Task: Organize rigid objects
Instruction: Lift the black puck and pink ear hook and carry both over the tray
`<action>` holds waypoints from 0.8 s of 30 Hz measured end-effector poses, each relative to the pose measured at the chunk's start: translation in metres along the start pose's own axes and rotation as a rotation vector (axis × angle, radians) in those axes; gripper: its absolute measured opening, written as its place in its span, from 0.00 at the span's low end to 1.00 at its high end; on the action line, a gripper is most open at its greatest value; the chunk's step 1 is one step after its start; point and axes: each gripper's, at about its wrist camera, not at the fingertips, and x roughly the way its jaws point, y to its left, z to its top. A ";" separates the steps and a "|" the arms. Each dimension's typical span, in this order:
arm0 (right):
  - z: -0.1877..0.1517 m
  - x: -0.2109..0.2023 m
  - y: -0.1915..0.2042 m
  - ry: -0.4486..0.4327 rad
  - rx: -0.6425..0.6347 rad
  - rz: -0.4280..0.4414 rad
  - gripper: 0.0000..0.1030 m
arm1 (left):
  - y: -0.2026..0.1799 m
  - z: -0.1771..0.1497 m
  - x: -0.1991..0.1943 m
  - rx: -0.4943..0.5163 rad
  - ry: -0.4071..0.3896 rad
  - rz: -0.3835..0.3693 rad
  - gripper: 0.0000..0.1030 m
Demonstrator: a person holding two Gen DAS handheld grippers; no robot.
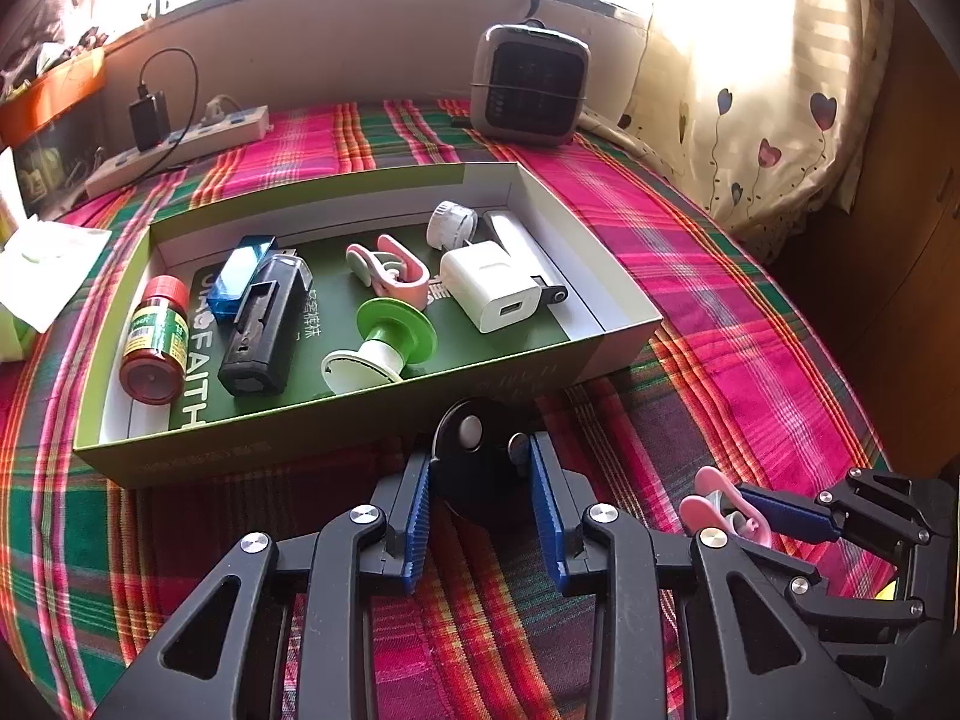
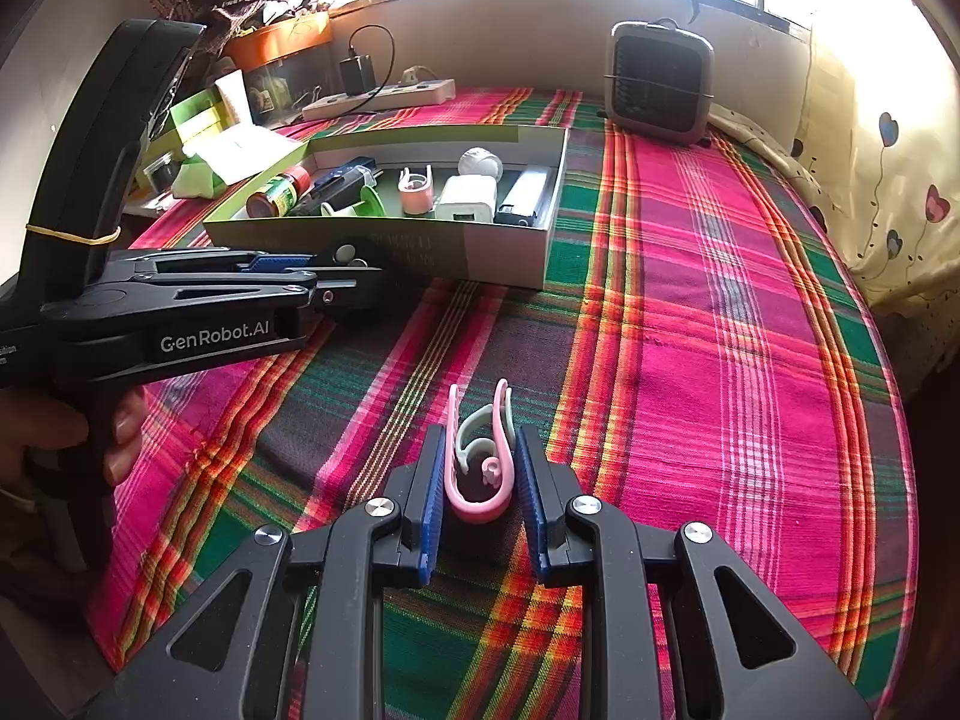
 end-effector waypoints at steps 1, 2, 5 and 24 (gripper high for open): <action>0.000 0.000 0.000 0.000 0.000 0.000 0.23 | 0.000 0.000 0.000 0.002 -0.001 -0.001 0.29; 0.000 0.000 0.000 0.000 -0.001 0.000 0.23 | 0.000 0.000 -0.001 0.002 -0.003 -0.001 0.29; 0.000 0.000 0.000 0.000 0.001 0.000 0.23 | 0.001 0.000 -0.004 0.005 -0.008 -0.003 0.28; 0.007 -0.015 0.003 -0.048 0.011 -0.010 0.23 | 0.000 -0.001 -0.035 0.009 -0.068 0.002 0.29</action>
